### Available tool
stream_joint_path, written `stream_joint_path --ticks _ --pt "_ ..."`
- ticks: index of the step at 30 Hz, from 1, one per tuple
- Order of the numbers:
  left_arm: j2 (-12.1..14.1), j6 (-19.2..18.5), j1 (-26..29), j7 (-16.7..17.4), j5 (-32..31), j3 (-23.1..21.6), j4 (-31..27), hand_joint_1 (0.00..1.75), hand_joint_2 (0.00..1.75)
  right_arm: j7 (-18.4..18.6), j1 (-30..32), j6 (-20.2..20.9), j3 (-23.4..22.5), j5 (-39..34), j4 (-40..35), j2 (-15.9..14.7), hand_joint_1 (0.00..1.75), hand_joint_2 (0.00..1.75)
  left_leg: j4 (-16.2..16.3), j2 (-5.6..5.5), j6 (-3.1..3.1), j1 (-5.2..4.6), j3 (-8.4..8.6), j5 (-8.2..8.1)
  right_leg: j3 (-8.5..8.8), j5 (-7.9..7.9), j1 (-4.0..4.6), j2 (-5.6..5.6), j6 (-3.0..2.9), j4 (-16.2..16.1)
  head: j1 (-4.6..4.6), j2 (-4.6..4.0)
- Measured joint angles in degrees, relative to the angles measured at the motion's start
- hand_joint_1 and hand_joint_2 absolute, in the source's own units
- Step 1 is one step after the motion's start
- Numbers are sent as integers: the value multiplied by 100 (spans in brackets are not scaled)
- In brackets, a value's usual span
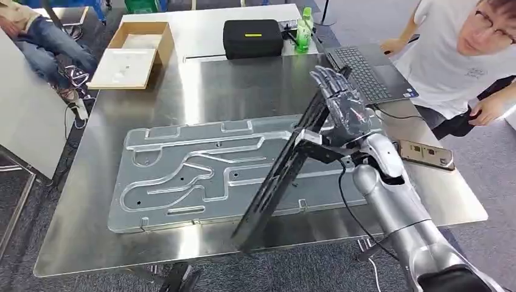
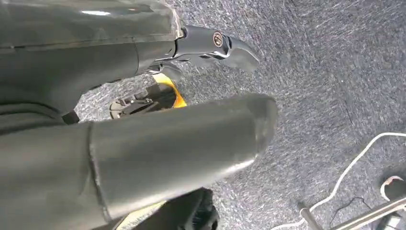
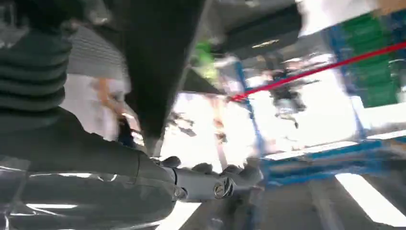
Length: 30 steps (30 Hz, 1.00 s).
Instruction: Take the parts from the cabinet and place them on the table.
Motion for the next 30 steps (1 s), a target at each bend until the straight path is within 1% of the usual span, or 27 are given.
stream_joint_path --ticks 1,2,3,4,5,6,7,8,9,10,11,13,14,15,16,18,19,20,21,23,24,25,26,27,28,29,30 --pt "0 0 1 -2 0 0 0 0 0 65 -62 26 -72 -31 118 0 0 175 -6 -2 -23 0 3 6 -11 -3 13 0 -19 2 2 0" --pt "-2 0 0 -7 0 0 0 0 0 69 -117 39 -142 -46 227 4 0 175 -21 -2 -54 1 8 17 -17 -4 28 1 -54 5 2 0" --pt "0 0 0 -9 2 0 0 0 0 105 -168 68 -197 -52 317 2 0 175 -21 -3 -90 8 5 5 -7 21 -9 7 -108 -27 2 0" --pt "2 0 10 -9 4 0 0 0 0 183 -226 163 -225 -63 377 20 0 175 80 -2 -115 31 -30 -73 10 40 -19 -4 -148 -55 4 0" --pt "4 0 22 -13 7 0 0 0 0 302 -349 317 -240 -98 505 39 0 175 334 -4 -124 28 -139 -259 6 43 -19 5 -200 -57 -2 0" --pt "4 -2 22 -13 11 0 0 0 0 391 -482 470 -253 -147 660 46 0 175 773 -5 -134 28 -342 -490 1 43 -9 16 -222 -55 0 0" --pt "4 -4 22 -13 15 0 0 0 0 463 -565 619 -286 -199 855 46 0 175 1230 -4 -140 28 -563 -680 1 42 3 15 -224 -55 0 0" --pt "4 -7 23 -20 17 0 0 0 0 498 -634 702 -321 -245 964 35 0 175 1628 -3 -145 28 -766 -818 -1 39 23 12 -229 -49 4 0" --pt "4 -11 23 -22 15 0 0 0 0 509 -711 789 -374 -291 1126 31 0 175 1832 -3 -139 28 -876 -824 0 35 36 7 -235 -45 2 0" --pt "7 -11 24 -26 15 0 0 0 0 515 -804 882 -402 -336 1306 31 0 175 1714 -3 -126 26 -832 -669 7 32 45 9 -238 -42 0 0" --pt "7 -13 22 -28 15 0 0 0 0 530 -909 995 -417 -376 1454 31 0 175 1372 -4 -100 22 -674 -444 14 28 51 15 -240 -37 2 0" --pt "11 -28 21 -35 15 0 0 0 0 566 -1137 1334 -456 -498 1682 29 0 175 329 -11 -14 5 -176 63 32 13 62 35 -228 -21 2 0" --pt "22 -35 16 -42 13 0 0 0 0 568 -1242 1489 -478 -562 1781 28 0 175 108 -16 34 -11 -60 -21 21 10 58 35 -215 -28 4 0" --pt "26 -44 17 -44 11 0 0 0 0 570 -1379 1633 -489 -619 1878 28 0 175 18 -15 30 -32 -52 15 -15 17 84 47 -178 2 2 0" --pt "26 -59 22 -55 13 0 0 0 0 570 -1473 1924 -496 -719 2017 28 0 0 42 -12 34 -45 -61 16 -26 38 59 49 -140 -15 -2 0" --pt "28 -74 15 -70 15 0 0 0 0 568 -1577 2181 -513 -813 2176 28 0 0 9 -16 68 -53 -49 37 8 55 50 50 -81 -67 4 0" --pt "24 -79 15 -68 15 0 0 0 0 566 -1643 2221 -516 -835 2234 20 0 0 -97 -3 108 27 2 97 2 18 70 48 -47 -50 0 0" --pt "26 -83 19 -66 13 0 0 0 0 544 -1752 2258 -516 -863 2319 20 0 0 -129 1 134 18 25 113 -42 -89 66 40 -30 84 13 0" --pt "24 -85 18 -66 13 0 0 0 0 537 -1850 2288 -516 -870 2384 26 0 0 -134 11 157 17 21 124 -187 -292 50 32 -16 401 5 0" --pt "17 -98 20 -68 15 0 0 0 0 539 -1925 2325 -516 -874 2519 13 0 0 -133 13 160 17 20 117 -616 -701 34 28 28 1326 9 0" --pt "20 -101 21 -68 15 0 0 0 0 539 -1923 2358 -516 -885 2568 11 0 0 -131 11 161 19 20 116 -777 -781 26 26 42 1635 13 0" --pt "20 -103 22 -68 15 0 0 0 0 539 -1924 2428 -516 -920 2624 11 0 0 -123 6 159 20 20 115 -824 -730 12 23 52 1692 11 0" --pt "20 -105 23 -68 17 0 0 0 0 524 -1934 2522 -516 -979 2664 11 0 0 -109 2 150 21 20 108 -721 -536 -5 20 59 1457 9 0" --pt "20 -107 25 -68 18 2 0 0 0 505 -1961 2585 -516 -1027 2690 11 0 0 -91 0 130 22 21 93 -508 -292 -19 15 62 1040 11 0" --pt "17 -111 24 -68 20 2 0 0 0 489 -2006 2622 -516 -1075 2712 11 0 0 -65 0 106 24 22 69 -243 -44 -29 -1 65 515 9 0" --pt "20 -114 25 -68 24 2 0 0 0 476 -2063 2640 -516 -1112 2744 11 0 0 -29 2 72 21 12 39 -33 47 -41 -22 64 34 9 0" --pt "20 -114 17 -68 26 2 0 0 0 472 -2121 2664 -513 -1156 2789 15 0 0 6 -7 39 -19 -18 20 15 -3 24 -9 34 -24 11 0"
